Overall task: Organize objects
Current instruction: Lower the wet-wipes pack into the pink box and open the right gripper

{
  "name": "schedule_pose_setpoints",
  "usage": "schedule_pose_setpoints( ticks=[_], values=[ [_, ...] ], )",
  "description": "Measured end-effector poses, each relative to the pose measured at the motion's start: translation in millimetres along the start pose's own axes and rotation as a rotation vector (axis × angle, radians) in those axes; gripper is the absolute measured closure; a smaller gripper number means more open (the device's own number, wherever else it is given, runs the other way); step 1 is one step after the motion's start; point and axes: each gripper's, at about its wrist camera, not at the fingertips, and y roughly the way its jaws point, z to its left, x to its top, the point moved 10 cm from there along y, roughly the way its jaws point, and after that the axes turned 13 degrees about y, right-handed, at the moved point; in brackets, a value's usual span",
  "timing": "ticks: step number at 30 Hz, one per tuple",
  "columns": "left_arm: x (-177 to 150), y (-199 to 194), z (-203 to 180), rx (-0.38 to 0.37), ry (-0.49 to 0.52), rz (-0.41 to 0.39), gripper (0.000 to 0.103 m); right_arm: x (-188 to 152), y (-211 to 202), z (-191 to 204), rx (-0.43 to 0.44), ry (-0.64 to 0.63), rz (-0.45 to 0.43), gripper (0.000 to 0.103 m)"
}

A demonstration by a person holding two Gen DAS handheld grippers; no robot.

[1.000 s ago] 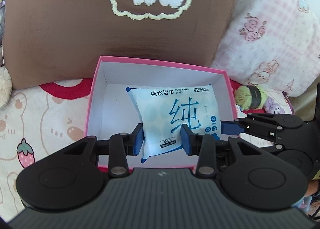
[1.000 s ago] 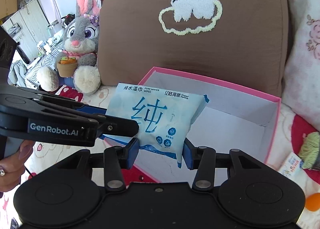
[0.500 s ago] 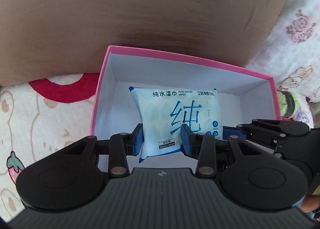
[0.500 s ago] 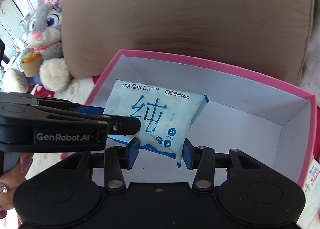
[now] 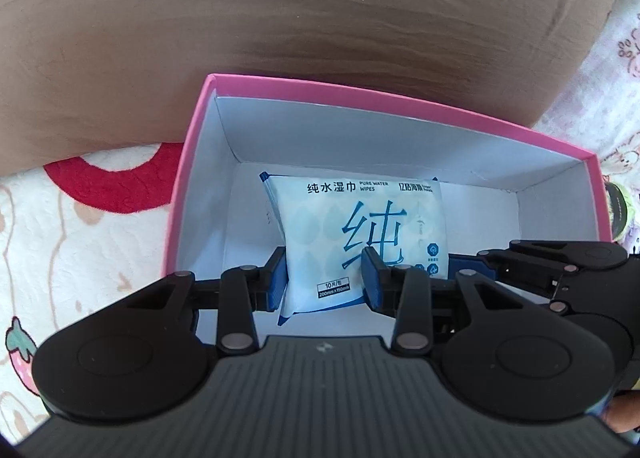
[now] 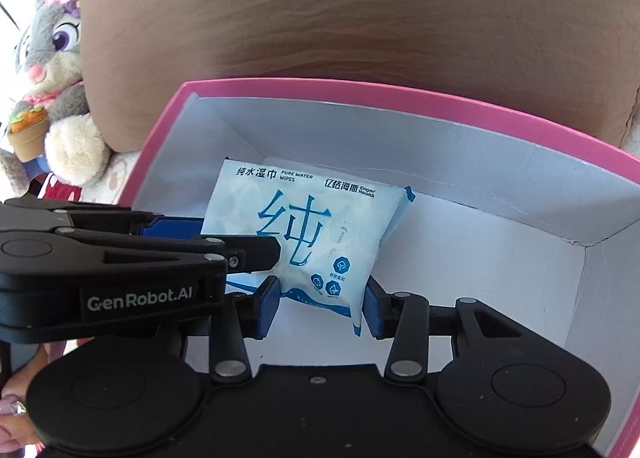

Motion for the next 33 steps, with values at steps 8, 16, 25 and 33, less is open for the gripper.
schedule_pose_setpoints(
  ticks=[8,16,25,33],
  values=[
    [2,13,1,0.043,-0.035,-0.001,0.07,6,15,-11,0.017,0.057,0.018,0.055],
    [0,20,2,0.085,-0.055,0.012,0.072,9,27,-14,0.054,0.07,0.044,0.053],
    [-2,23,2,0.069,-0.053,0.017,0.076,4,17,-21,0.046,0.052,0.053,0.031],
    [-1,12,0,0.065,-0.049,-0.029,0.077,6,19,-32,0.045,0.164,0.03,0.074]
  ],
)
